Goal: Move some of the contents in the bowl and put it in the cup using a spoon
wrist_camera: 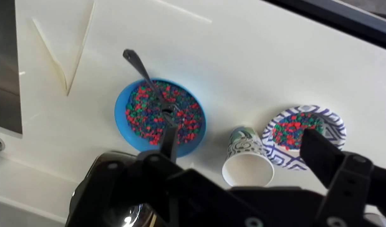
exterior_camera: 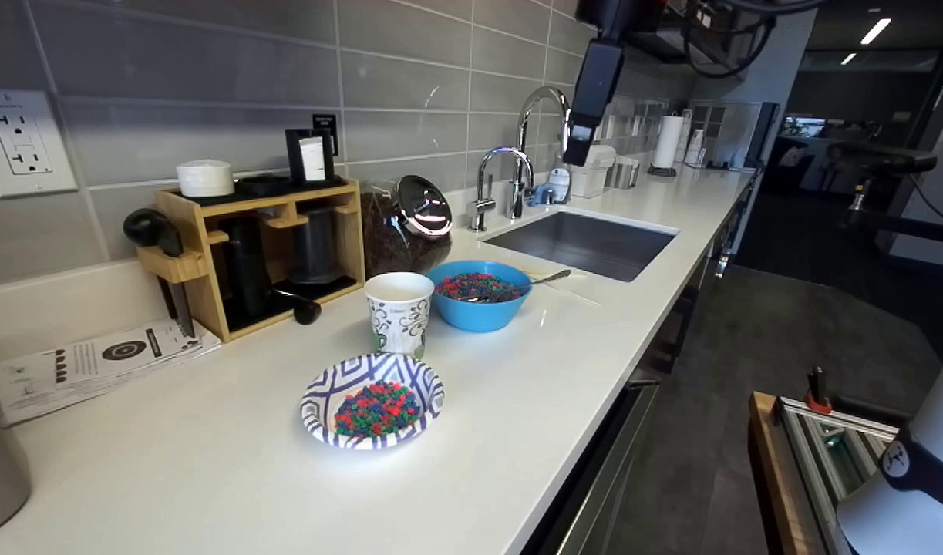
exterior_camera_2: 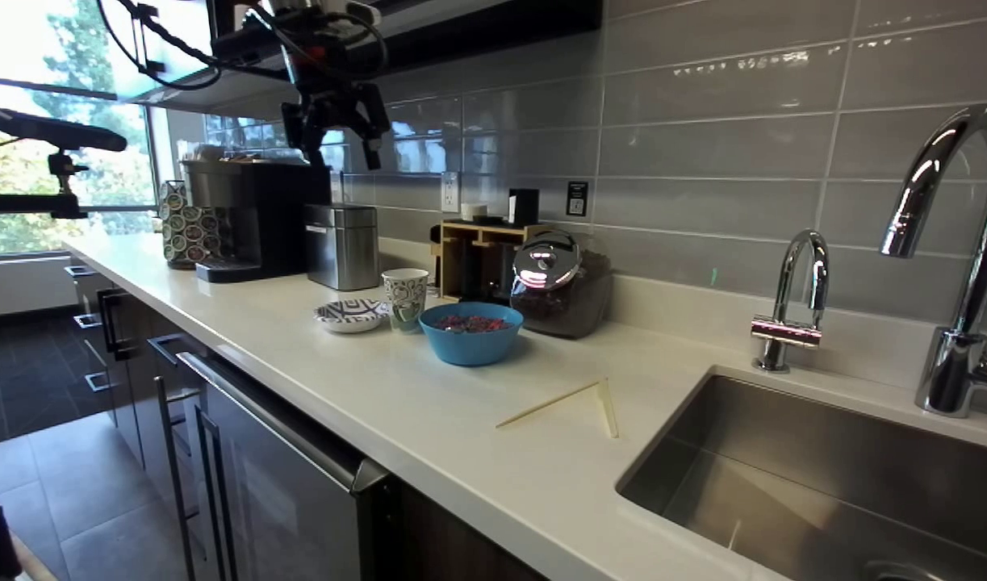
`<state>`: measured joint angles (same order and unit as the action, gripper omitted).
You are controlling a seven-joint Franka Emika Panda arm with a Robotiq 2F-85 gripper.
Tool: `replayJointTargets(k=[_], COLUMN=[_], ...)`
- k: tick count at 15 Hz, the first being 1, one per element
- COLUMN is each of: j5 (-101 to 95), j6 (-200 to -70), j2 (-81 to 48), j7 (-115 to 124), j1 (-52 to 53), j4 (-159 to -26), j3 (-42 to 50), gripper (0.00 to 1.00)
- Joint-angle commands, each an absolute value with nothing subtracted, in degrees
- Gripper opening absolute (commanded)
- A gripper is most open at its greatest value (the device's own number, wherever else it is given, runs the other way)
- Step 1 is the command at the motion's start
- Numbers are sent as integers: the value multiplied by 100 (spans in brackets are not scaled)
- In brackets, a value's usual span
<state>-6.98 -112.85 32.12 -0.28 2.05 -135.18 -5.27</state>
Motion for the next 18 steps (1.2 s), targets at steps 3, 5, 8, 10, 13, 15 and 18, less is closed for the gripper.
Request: replayJointTargets(k=[3,5,8,10,13,15,18], j5=[-470,-311,163,-24,37,42,-52], j6=[-13037,-13398,-13652,-13548,-13602,-13602,-13910], j2=[2525,2119,1552,1756,1551,1551,1423], j7=[-1531,-2027,-2631,-2430,-2518,-2518,-2716], j1=[263,264,273,115,105,116,85], j4=[-13771,-13744,-13713,-13779,-13743,-13711,-13805], j3=[489,789,1114,939,967,965,988], gripper=[100,100,100,100,100,100,100])
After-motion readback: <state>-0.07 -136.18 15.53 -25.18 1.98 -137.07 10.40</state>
